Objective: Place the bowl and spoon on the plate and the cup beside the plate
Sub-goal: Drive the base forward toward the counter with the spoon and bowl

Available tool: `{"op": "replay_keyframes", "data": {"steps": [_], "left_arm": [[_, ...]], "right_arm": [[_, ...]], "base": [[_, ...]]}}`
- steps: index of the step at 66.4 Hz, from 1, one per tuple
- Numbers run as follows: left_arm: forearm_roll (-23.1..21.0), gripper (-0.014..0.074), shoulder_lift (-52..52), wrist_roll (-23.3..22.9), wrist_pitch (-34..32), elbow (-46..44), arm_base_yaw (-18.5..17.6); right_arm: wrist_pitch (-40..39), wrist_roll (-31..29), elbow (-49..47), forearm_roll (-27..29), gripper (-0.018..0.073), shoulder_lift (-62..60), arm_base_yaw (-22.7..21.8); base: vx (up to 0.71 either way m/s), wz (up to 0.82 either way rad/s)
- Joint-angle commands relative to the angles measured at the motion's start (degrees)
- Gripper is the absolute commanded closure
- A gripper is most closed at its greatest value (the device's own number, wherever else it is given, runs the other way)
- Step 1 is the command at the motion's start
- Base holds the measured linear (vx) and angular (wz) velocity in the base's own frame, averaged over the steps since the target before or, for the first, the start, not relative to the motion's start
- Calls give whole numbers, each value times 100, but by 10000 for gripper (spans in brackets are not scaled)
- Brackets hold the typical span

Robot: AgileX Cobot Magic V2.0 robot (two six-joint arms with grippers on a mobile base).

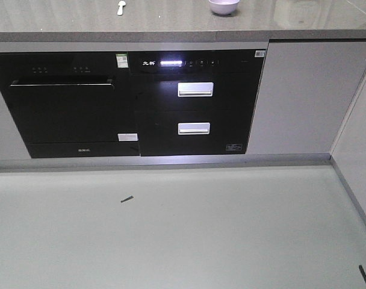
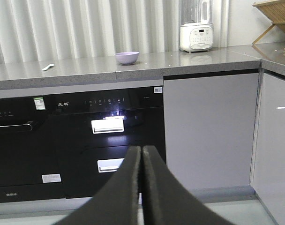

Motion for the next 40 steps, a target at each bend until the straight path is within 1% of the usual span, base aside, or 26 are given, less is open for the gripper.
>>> {"op": "replay_keyframes", "data": {"steps": [1,40], "left_arm": [[0,603,-81,-69,-396,-110,1],[0,603,-81,-69,-396,-110,1]], "right_arm": [[-404,-43,42,-26,563,-35,-31],[-404,-43,42,-26,563,-35,-31]], "base": [[19,-5],[18,-6]]}}
